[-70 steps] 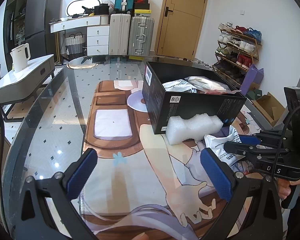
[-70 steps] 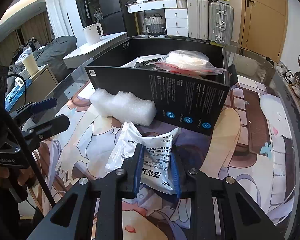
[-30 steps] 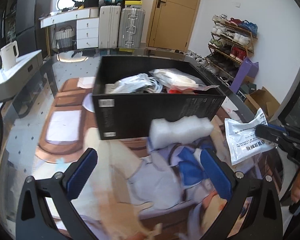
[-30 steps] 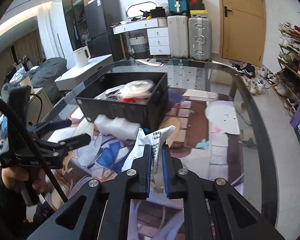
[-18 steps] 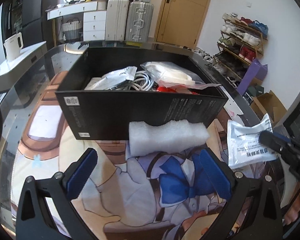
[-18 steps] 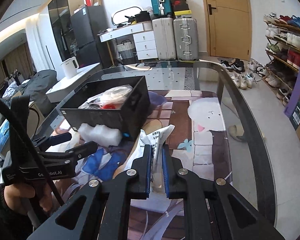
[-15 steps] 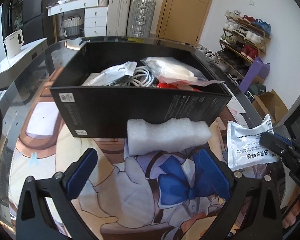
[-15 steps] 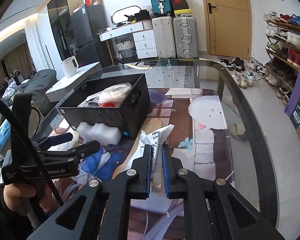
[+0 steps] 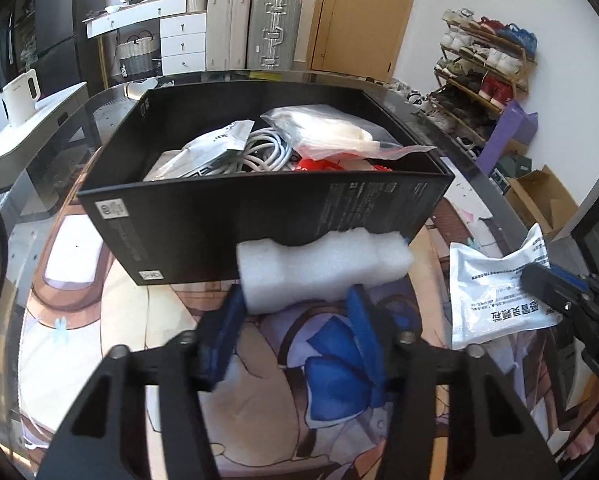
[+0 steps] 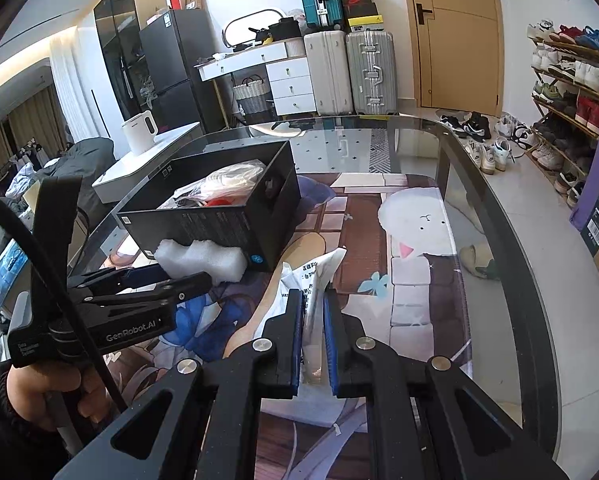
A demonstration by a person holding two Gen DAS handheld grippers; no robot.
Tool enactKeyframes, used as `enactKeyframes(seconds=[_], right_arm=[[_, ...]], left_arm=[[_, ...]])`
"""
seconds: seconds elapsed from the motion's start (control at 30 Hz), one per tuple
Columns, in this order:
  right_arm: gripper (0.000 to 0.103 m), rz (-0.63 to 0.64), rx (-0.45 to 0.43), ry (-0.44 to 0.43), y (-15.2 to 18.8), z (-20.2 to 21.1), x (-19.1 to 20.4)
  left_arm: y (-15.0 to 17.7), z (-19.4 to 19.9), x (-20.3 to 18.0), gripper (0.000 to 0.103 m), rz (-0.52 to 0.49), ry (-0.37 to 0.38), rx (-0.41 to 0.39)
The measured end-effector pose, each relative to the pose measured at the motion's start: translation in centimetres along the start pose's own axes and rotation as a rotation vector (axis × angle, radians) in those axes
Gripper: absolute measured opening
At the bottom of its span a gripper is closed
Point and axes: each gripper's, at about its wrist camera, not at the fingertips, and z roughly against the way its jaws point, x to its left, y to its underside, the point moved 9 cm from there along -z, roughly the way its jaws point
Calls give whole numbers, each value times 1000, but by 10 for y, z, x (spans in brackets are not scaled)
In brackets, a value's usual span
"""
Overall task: Organize soft objects
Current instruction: 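Reach the left tool to the white foam block and close on it while the right tool holds the sachet, then carry the foam block and sachet with both tools over the black box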
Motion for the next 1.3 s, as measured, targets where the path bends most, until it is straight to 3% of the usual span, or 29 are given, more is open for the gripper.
enactKeyframes(seconds=[0.13,0.27,0.33,0.43,0.53,0.9,1.13,1.3], right_arm=[[10,1,1,0,0,0,0],[10,2,1,0,1,0,1],[10,1,2,-1,1,0,0],[10,-4,1,2,0,1,-2],[10,-14,-2,9,0,3,-7],[10,-53,-12,25,1,8,-25],[10,-51,-8,22,1,8,-26],[10,-43,-6,13,2,6,-23]], left_arm=[[1,5,5,39,-8,10,-8],[3,9,6,44,-7,27,-4],[2,12,4,72,5,21,-7],[-2,16,0,91,22,7,-30],[-6,14,-6,99,41,-8,-37],[-4,-19,-25,99,97,-84,29],[-8,-26,-21,98,126,-136,27],[-9,-23,-18,90,120,-134,20]])
